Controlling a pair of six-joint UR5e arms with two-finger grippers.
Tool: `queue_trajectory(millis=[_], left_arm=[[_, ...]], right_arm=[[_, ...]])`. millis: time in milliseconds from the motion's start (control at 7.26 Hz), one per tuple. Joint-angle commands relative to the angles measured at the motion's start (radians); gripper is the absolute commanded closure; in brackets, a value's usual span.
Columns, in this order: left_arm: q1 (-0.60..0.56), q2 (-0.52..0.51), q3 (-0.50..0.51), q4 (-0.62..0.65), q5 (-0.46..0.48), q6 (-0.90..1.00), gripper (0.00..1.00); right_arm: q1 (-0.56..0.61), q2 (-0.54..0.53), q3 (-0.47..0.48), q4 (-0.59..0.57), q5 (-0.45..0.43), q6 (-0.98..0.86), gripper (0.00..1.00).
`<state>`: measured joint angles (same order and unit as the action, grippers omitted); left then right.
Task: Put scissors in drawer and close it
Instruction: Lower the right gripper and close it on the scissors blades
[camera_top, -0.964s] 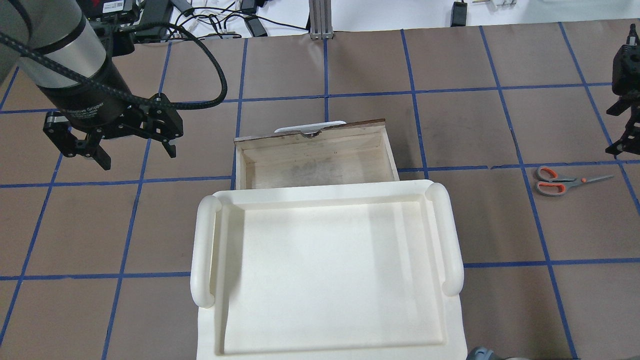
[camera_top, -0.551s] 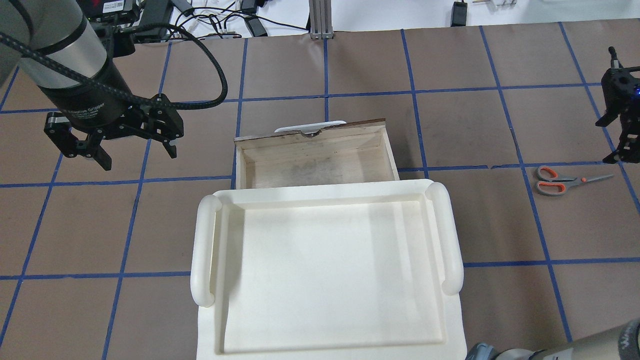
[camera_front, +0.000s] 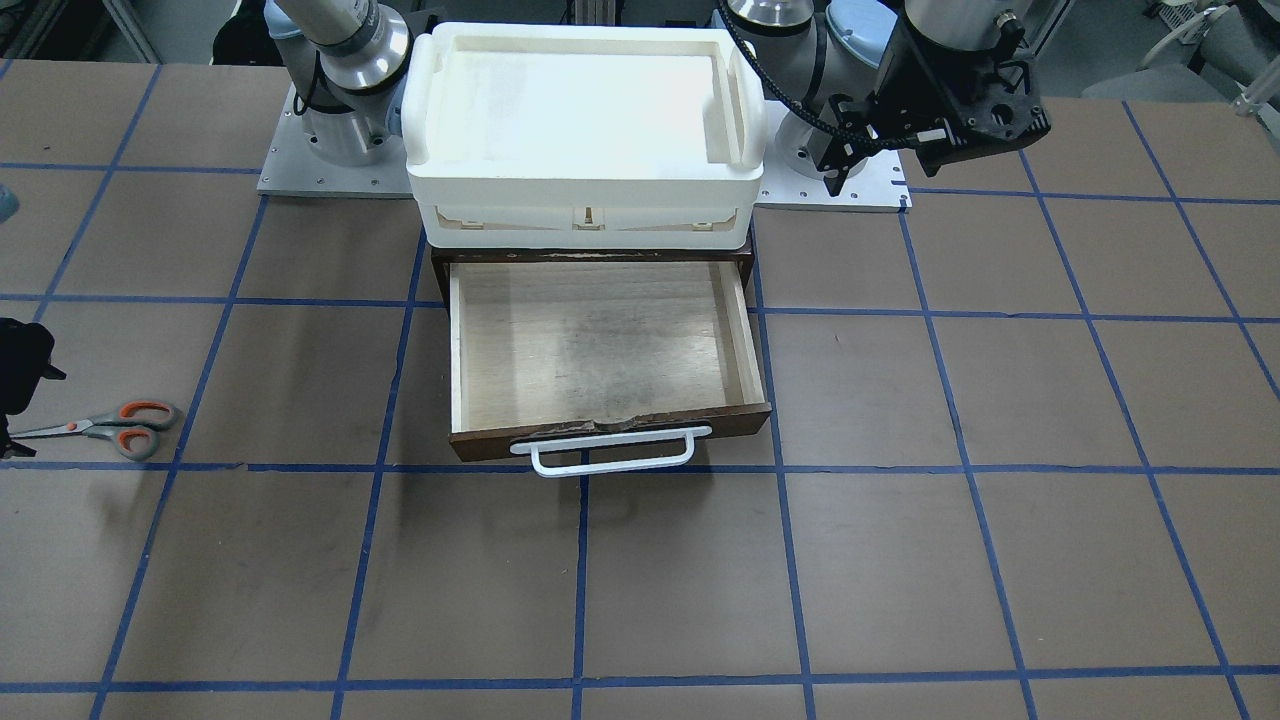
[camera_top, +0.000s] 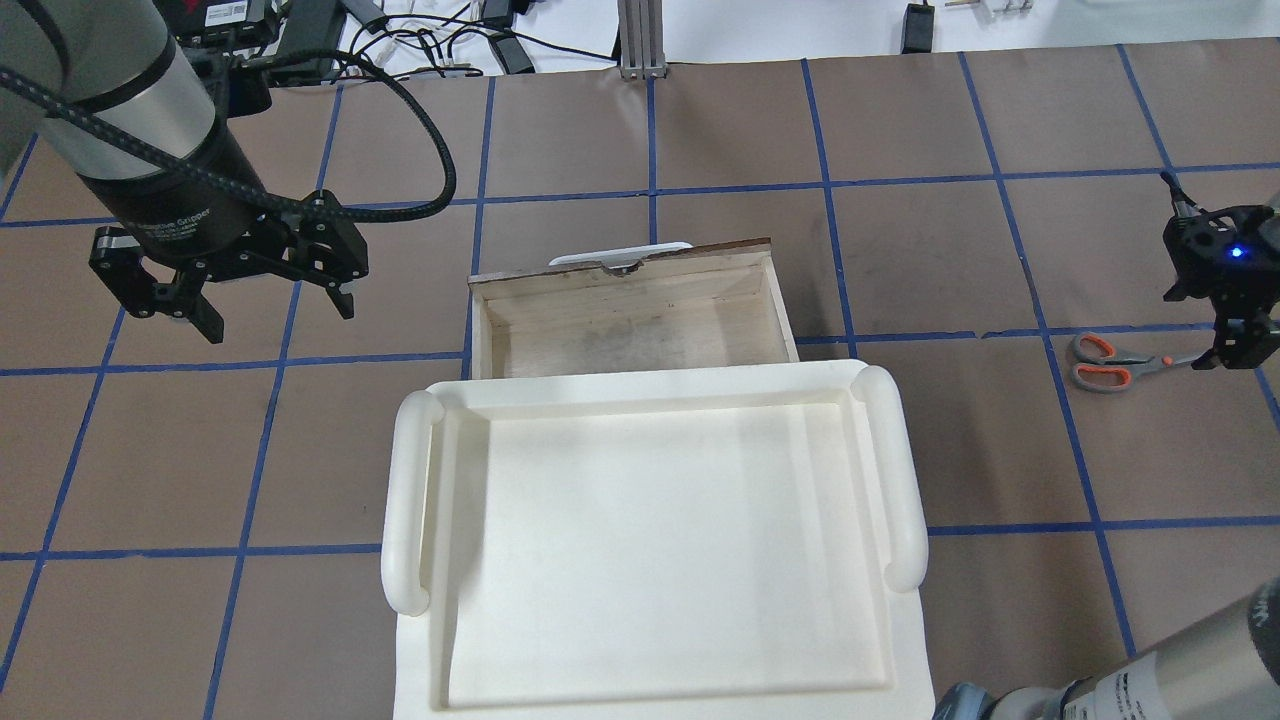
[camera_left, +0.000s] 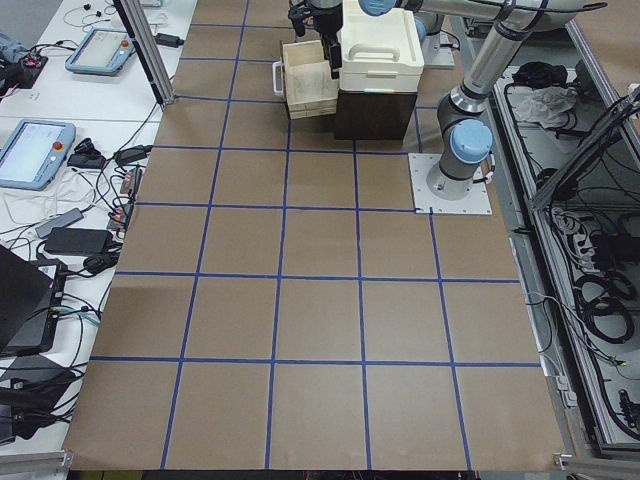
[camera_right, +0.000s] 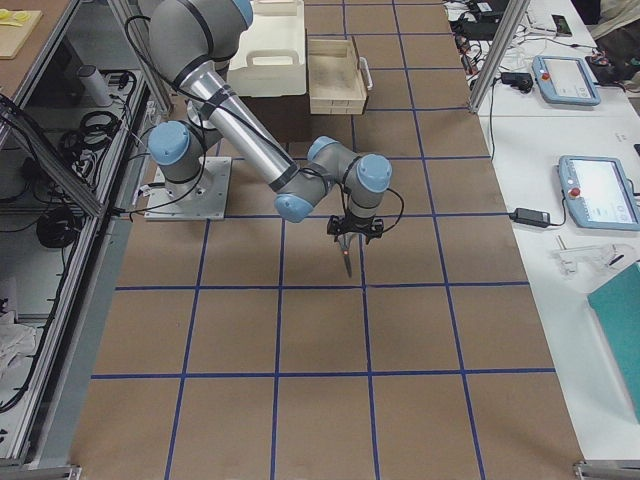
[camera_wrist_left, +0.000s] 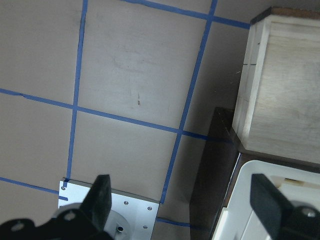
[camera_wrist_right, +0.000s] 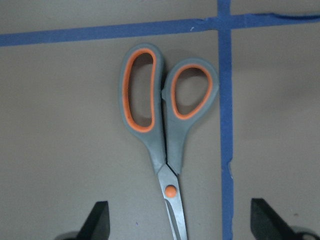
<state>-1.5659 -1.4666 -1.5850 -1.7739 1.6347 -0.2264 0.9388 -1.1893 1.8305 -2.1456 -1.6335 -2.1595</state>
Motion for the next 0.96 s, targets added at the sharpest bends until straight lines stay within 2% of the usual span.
queue_trajectory(millis=[0,826], left_arm=[[-0.003,-0.020,0.000,0.013,-0.007,-0.002,0.00],[-0.003,-0.008,0.000,0.011,-0.003,0.010,0.00]], right_arm=[[0.005,0.023,0.016,-0.008,0.004,-0.057,0.00],[0.005,0.074,0.016,-0.034,-0.008,-0.102,0.01]])
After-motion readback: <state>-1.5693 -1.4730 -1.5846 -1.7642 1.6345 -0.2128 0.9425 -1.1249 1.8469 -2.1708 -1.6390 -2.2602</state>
